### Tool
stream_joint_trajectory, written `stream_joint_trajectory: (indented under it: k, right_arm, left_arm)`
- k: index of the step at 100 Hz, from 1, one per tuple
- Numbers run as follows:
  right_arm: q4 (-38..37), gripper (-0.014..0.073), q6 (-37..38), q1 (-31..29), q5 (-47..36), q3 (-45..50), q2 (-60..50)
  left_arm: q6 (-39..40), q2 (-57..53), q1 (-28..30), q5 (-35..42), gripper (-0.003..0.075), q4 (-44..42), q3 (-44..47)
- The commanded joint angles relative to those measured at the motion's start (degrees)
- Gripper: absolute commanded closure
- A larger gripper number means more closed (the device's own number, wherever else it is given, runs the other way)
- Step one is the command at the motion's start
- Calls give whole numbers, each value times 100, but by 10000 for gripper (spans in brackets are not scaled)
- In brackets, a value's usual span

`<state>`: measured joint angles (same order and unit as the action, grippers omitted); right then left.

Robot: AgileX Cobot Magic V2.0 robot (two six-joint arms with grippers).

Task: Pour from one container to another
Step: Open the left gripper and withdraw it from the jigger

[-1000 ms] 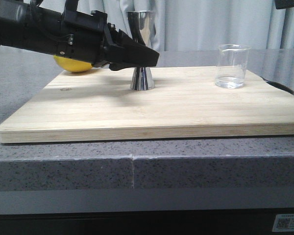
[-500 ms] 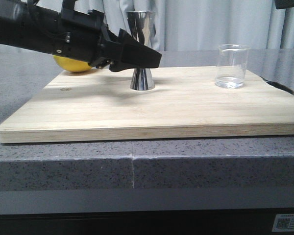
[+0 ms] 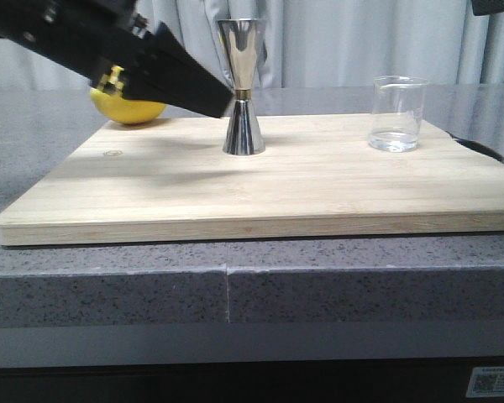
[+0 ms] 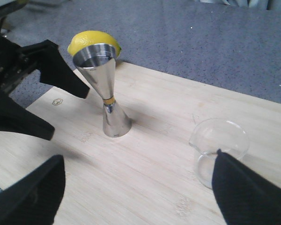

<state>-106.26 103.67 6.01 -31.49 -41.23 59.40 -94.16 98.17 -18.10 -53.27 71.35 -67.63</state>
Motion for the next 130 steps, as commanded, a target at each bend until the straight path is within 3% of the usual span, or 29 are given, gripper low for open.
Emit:
stream_joint_trajectory:
  k: [1, 40, 66, 98, 130]
  right_arm:
    - [-32, 19, -13, -23, 160, -132, -128]
    - [-32, 19, 718, -23, 139, -132, -297]
    - [-32, 19, 1092, -23, -200, -132, -833]
    - [-32, 20, 1192, -23, -62, -132, -1260]
    - [-32, 20, 1202, -23, -31, -132, -1260]
  left_arm:
    - [1054, -583, 156, -180, 178, -544, -153]
    - [6381, -2401, 588, -126, 183, -4992, -153]
    - [8953, -3685, 588, -275, 183, -7241, -115]
    - [10152, -5089, 588, 151, 184, -7794, 1136]
    - [10244, -5709, 588, 542, 185, -7888, 1797]
